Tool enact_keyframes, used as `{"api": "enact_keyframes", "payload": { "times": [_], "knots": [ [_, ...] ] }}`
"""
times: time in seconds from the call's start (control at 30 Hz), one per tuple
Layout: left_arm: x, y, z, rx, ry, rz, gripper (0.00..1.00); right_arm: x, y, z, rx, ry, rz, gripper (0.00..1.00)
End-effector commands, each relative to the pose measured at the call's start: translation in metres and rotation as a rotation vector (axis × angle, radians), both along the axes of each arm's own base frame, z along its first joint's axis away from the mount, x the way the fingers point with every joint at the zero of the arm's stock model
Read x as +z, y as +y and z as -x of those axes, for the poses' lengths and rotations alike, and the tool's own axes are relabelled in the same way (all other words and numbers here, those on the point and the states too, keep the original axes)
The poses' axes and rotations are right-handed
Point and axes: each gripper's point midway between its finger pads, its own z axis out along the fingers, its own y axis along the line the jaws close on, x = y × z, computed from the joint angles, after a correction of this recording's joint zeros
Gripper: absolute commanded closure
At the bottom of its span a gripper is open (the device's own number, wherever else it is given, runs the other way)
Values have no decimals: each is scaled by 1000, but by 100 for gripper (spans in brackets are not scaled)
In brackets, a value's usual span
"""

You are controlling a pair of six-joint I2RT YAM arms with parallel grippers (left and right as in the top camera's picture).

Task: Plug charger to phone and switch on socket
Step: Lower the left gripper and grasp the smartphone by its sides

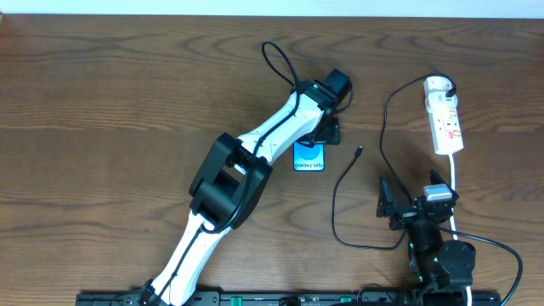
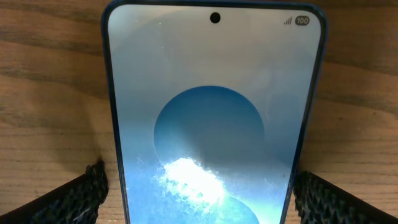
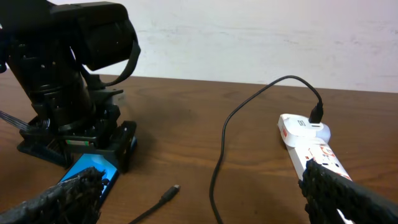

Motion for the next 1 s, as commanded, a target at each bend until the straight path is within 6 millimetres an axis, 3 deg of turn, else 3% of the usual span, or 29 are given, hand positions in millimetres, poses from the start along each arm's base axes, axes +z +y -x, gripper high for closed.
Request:
{"api": "enact_keyframes", "payload": {
  "times": [0.0, 0.23, 0.97],
  "knots": [
    [-24, 3, 1, -8, 25, -33, 2, -2, 1, 0, 2, 6, -10, 1],
    [-23, 0, -2, -114, 6, -34, 2, -2, 1, 0, 2, 7, -10, 1],
    [-25, 7, 9, -80, 54, -56, 1, -2, 1, 0, 2, 6, -10, 1]
  ]
}}
